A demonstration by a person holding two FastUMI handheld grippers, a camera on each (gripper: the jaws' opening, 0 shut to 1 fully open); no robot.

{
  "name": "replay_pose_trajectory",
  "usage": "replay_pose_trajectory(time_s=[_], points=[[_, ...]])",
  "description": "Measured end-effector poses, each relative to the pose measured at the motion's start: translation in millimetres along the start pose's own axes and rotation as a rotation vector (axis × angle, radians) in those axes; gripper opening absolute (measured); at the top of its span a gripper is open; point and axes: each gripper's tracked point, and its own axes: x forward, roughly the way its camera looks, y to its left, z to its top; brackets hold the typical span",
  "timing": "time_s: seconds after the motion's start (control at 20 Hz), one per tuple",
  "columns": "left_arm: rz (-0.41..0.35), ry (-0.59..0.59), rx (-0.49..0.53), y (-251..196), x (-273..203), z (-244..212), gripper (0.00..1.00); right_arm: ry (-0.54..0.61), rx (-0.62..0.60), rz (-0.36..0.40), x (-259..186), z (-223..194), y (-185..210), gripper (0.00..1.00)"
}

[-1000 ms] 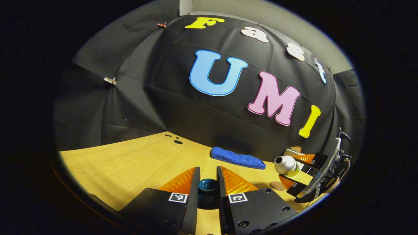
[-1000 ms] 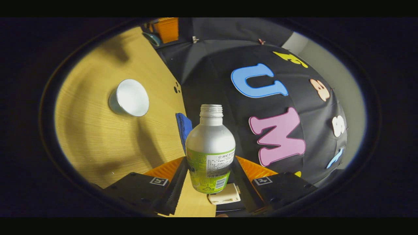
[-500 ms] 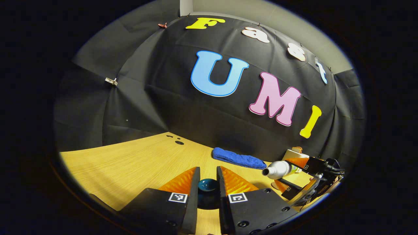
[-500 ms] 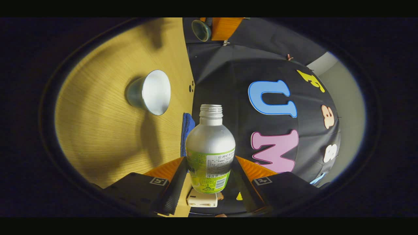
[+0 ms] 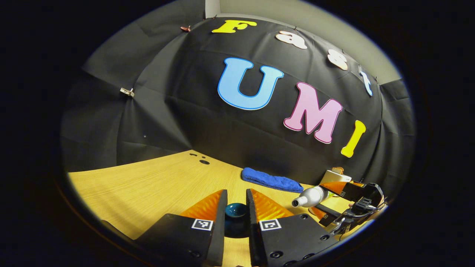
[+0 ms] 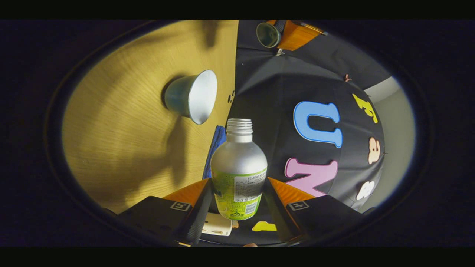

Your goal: Open the teacup lid with one hand, grasp the water bottle and pour water into the teacup with the other hand; after pouring, place the water bottle on the coaster and then close the teacup lid.

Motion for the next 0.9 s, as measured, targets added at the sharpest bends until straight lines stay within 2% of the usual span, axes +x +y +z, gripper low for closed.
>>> replay_pose_trajectory(time_s=[0.9], points=[[-0.010, 0.011, -0.012, -4.2, 0.9, -3.2, 0.31, -0.010, -0.178, -0.028, -1.0, 6.2, -7.9, 0.79]])
